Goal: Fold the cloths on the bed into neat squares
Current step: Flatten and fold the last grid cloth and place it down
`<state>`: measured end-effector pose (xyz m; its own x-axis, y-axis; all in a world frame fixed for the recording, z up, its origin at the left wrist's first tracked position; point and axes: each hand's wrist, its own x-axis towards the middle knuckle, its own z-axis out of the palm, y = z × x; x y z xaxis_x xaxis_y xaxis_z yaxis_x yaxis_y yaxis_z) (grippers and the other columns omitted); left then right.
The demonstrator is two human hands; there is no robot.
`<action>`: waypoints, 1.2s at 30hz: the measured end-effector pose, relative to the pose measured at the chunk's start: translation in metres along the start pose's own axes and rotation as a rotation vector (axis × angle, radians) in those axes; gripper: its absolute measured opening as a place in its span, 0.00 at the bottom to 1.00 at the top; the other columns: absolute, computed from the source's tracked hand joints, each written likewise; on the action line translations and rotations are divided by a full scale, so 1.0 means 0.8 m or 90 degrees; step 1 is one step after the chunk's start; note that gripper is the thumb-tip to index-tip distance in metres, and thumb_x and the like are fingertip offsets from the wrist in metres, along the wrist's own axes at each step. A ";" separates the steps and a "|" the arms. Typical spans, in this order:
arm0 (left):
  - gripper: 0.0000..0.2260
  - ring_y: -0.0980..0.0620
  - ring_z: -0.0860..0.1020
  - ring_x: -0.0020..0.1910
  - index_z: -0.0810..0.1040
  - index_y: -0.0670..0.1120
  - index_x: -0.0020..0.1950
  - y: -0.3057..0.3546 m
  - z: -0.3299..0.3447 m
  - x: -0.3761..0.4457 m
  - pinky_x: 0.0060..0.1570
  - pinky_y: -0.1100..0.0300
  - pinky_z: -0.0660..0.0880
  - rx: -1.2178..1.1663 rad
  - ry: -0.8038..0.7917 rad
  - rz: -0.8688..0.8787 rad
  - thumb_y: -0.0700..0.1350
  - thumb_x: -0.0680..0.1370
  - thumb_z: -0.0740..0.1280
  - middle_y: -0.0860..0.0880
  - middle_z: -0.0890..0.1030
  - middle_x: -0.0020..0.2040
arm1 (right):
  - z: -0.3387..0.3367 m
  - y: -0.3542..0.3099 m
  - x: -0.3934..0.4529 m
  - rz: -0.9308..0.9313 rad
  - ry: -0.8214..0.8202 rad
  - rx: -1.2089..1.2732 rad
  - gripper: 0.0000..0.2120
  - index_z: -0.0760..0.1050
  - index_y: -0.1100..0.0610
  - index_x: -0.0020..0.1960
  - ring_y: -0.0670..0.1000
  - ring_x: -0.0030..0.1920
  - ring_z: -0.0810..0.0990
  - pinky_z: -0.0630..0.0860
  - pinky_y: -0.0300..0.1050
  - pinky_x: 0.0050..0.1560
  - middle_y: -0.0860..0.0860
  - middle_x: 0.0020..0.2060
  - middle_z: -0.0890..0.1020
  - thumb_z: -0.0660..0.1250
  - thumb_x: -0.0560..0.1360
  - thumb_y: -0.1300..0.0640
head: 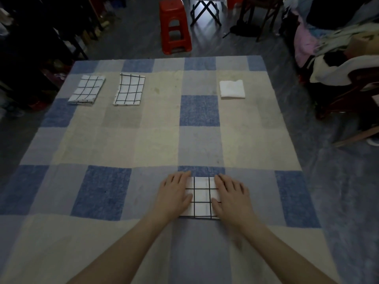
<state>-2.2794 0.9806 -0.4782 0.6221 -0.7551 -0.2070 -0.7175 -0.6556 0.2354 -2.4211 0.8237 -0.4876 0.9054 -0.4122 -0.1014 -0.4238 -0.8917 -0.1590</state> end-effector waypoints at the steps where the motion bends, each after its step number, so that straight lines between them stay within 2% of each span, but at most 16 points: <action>1: 0.27 0.48 0.65 0.67 0.63 0.52 0.73 0.005 -0.008 0.007 0.65 0.53 0.62 -0.006 -0.005 -0.006 0.55 0.75 0.62 0.51 0.68 0.69 | -0.015 0.000 0.013 -0.005 -0.034 -0.024 0.34 0.65 0.53 0.71 0.56 0.63 0.72 0.68 0.55 0.60 0.53 0.65 0.72 0.59 0.69 0.39; 3: 0.22 0.48 0.69 0.61 0.68 0.53 0.65 0.012 -0.022 0.020 0.59 0.53 0.64 -0.012 -0.031 -0.013 0.52 0.72 0.66 0.51 0.71 0.61 | -0.039 0.003 0.038 -0.010 -0.134 -0.026 0.33 0.64 0.50 0.68 0.57 0.62 0.67 0.66 0.54 0.58 0.53 0.62 0.69 0.64 0.67 0.38; 5: 0.18 0.48 0.70 0.60 0.69 0.52 0.60 0.015 -0.030 0.029 0.57 0.53 0.64 -0.002 -0.065 -0.029 0.52 0.72 0.67 0.50 0.72 0.57 | -0.053 0.004 0.056 -0.001 -0.194 -0.002 0.32 0.64 0.50 0.64 0.57 0.61 0.64 0.65 0.53 0.57 0.54 0.59 0.66 0.69 0.64 0.40; 9: 0.17 0.46 0.66 0.63 0.73 0.51 0.59 0.015 -0.037 0.032 0.59 0.52 0.64 0.041 -0.115 -0.052 0.53 0.72 0.67 0.48 0.69 0.60 | -0.054 -0.002 0.065 -0.024 -0.238 -0.004 0.29 0.66 0.54 0.62 0.58 0.61 0.65 0.68 0.53 0.57 0.56 0.61 0.67 0.72 0.66 0.46; 12: 0.09 0.45 0.71 0.59 0.72 0.50 0.49 0.017 -0.042 0.022 0.53 0.54 0.69 -0.030 -0.136 -0.049 0.48 0.72 0.68 0.47 0.74 0.57 | -0.055 -0.009 0.064 -0.011 -0.254 0.034 0.34 0.62 0.57 0.69 0.58 0.62 0.72 0.73 0.51 0.59 0.56 0.64 0.71 0.73 0.68 0.54; 14: 0.10 0.46 0.76 0.53 0.66 0.51 0.42 0.017 -0.049 0.010 0.46 0.55 0.70 -0.107 -0.143 -0.039 0.43 0.71 0.68 0.48 0.77 0.49 | -0.058 -0.013 0.060 0.008 -0.295 0.054 0.36 0.58 0.56 0.72 0.58 0.62 0.74 0.74 0.51 0.58 0.56 0.65 0.73 0.71 0.70 0.55; 16: 0.11 0.47 0.77 0.50 0.67 0.49 0.44 0.017 -0.060 -0.005 0.43 0.56 0.70 -0.180 -0.132 -0.033 0.40 0.71 0.69 0.49 0.77 0.46 | -0.066 -0.015 0.054 -0.003 -0.312 0.038 0.30 0.64 0.54 0.69 0.57 0.62 0.74 0.74 0.51 0.59 0.55 0.64 0.74 0.71 0.71 0.54; 19: 0.17 0.51 0.77 0.47 0.71 0.50 0.57 0.023 -0.083 -0.034 0.44 0.59 0.72 -0.273 -0.103 -0.021 0.38 0.72 0.69 0.50 0.78 0.48 | -0.083 -0.016 0.037 -0.030 -0.264 0.022 0.21 0.73 0.50 0.60 0.55 0.62 0.71 0.71 0.52 0.61 0.53 0.61 0.73 0.72 0.69 0.47; 22: 0.22 0.53 0.77 0.40 0.70 0.52 0.63 0.034 -0.106 -0.065 0.42 0.60 0.73 -0.314 -0.063 0.052 0.36 0.72 0.68 0.51 0.78 0.44 | -0.112 -0.022 0.005 -0.059 -0.213 0.064 0.23 0.72 0.46 0.59 0.53 0.62 0.70 0.63 0.55 0.65 0.49 0.60 0.73 0.71 0.67 0.41; 24: 0.24 0.58 0.75 0.39 0.70 0.52 0.66 0.046 -0.121 -0.083 0.41 0.66 0.71 -0.284 -0.046 0.114 0.36 0.73 0.67 0.54 0.77 0.43 | -0.135 -0.028 -0.019 -0.084 -0.169 0.126 0.23 0.72 0.46 0.60 0.50 0.61 0.73 0.63 0.53 0.66 0.46 0.60 0.76 0.71 0.68 0.42; 26: 0.22 0.61 0.74 0.36 0.71 0.52 0.64 0.062 -0.135 -0.101 0.38 0.69 0.69 -0.297 -0.013 0.162 0.35 0.73 0.68 0.56 0.76 0.40 | -0.152 -0.033 -0.043 -0.118 -0.131 0.155 0.15 0.75 0.49 0.55 0.52 0.56 0.78 0.71 0.48 0.56 0.47 0.53 0.80 0.69 0.71 0.46; 27: 0.21 0.60 0.74 0.35 0.73 0.52 0.61 0.071 -0.141 -0.111 0.37 0.68 0.69 -0.323 0.007 0.172 0.35 0.72 0.68 0.55 0.76 0.38 | -0.158 -0.035 -0.056 -0.126 -0.110 0.160 0.10 0.76 0.52 0.51 0.53 0.52 0.79 0.72 0.47 0.50 0.49 0.49 0.81 0.68 0.72 0.49; 29: 0.17 0.57 0.76 0.36 0.75 0.53 0.56 0.083 -0.148 -0.130 0.39 0.64 0.72 -0.392 0.050 0.162 0.36 0.72 0.70 0.53 0.79 0.39 | -0.167 -0.038 -0.085 -0.112 -0.066 0.188 0.07 0.77 0.53 0.49 0.54 0.50 0.79 0.71 0.46 0.44 0.51 0.46 0.82 0.66 0.74 0.51; 32: 0.12 0.64 0.79 0.42 0.76 0.53 0.53 0.090 -0.150 -0.159 0.41 0.71 0.72 -0.416 0.057 0.141 0.41 0.73 0.72 0.57 0.81 0.44 | -0.175 -0.041 -0.134 -0.056 -0.007 0.253 0.09 0.78 0.52 0.52 0.52 0.49 0.79 0.73 0.45 0.43 0.51 0.46 0.83 0.66 0.74 0.50; 34: 0.09 0.70 0.77 0.41 0.77 0.56 0.50 0.092 -0.145 -0.182 0.39 0.75 0.69 -0.382 0.016 0.136 0.44 0.75 0.72 0.61 0.80 0.42 | -0.176 -0.044 -0.167 -0.023 -0.004 0.295 0.08 0.79 0.52 0.51 0.51 0.48 0.79 0.74 0.46 0.45 0.50 0.46 0.83 0.66 0.74 0.51; 36: 0.07 0.70 0.76 0.38 0.78 0.57 0.46 0.096 -0.135 -0.204 0.37 0.75 0.68 -0.370 -0.010 0.139 0.44 0.76 0.70 0.62 0.80 0.38 | -0.174 -0.046 -0.198 -0.004 -0.009 0.325 0.08 0.80 0.52 0.51 0.49 0.46 0.79 0.73 0.46 0.44 0.48 0.42 0.82 0.68 0.74 0.52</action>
<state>-2.4021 1.0534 -0.3241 0.4720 -0.8749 -0.1083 -0.5376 -0.3830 0.7511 -2.5456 0.8955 -0.3288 0.9091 -0.4013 -0.1115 -0.3796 -0.6881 -0.6184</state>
